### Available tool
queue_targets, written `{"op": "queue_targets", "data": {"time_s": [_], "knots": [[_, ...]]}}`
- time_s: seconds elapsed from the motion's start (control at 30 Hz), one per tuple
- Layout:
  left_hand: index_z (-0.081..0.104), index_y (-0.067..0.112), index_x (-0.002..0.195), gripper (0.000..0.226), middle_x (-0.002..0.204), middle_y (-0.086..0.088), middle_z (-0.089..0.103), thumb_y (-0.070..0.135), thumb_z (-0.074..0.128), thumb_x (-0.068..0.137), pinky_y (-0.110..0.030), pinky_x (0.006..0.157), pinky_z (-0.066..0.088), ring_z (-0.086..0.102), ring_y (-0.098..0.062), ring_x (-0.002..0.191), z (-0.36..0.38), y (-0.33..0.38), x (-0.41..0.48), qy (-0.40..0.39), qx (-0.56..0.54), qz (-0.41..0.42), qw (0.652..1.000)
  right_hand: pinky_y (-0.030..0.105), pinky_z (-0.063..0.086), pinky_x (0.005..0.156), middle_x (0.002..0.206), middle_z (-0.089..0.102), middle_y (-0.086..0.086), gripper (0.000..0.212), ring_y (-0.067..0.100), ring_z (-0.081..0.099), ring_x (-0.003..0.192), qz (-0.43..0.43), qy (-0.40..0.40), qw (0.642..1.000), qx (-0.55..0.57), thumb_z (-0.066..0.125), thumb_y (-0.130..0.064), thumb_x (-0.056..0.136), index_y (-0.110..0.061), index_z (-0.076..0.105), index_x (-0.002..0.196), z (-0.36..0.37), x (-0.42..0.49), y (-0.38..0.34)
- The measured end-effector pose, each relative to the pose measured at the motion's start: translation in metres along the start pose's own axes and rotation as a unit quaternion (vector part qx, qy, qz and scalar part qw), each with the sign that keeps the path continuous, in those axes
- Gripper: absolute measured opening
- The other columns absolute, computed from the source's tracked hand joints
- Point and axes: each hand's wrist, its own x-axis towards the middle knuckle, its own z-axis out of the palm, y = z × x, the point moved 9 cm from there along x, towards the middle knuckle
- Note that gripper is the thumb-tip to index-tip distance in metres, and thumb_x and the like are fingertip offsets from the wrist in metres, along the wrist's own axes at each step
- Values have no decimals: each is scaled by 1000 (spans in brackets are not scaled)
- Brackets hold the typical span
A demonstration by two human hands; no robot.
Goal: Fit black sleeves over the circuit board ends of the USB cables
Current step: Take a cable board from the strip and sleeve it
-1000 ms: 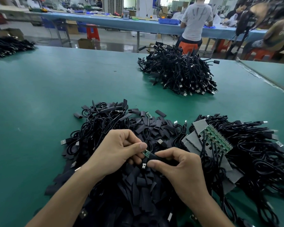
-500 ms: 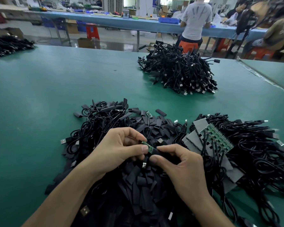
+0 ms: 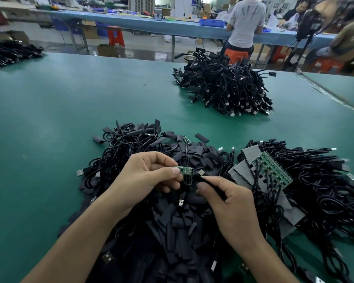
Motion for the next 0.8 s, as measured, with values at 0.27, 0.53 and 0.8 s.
{"op": "queue_targets", "data": {"time_s": [0.27,0.53,0.8], "knots": [[50,12,95,12,90,-10,76,10,63,95,-17,36,37,65,-17,52,7,1,0,-9,25,24,999,13,49,81,96,72,-21,23,2,67,96,-3,-33,999,23,65,-35,86,-37,72,107,4,0,2],[60,18,102,31,78,-5,73,9,80,81,-16,39,36,59,-14,46,17,-1,-5,-25,33,9,999,17,53,73,90,72,-12,24,12,69,85,-12,-11,998,56,71,-37,79,-40,70,103,0,-2,-1],[61,12,101,31,73,-9,73,5,80,78,-15,38,37,47,-10,36,16,0,-5,6,68,21,997,22,55,75,91,72,-15,31,4,69,86,-59,30,996,-55,76,-37,73,-24,77,102,-4,-4,-11]]}}
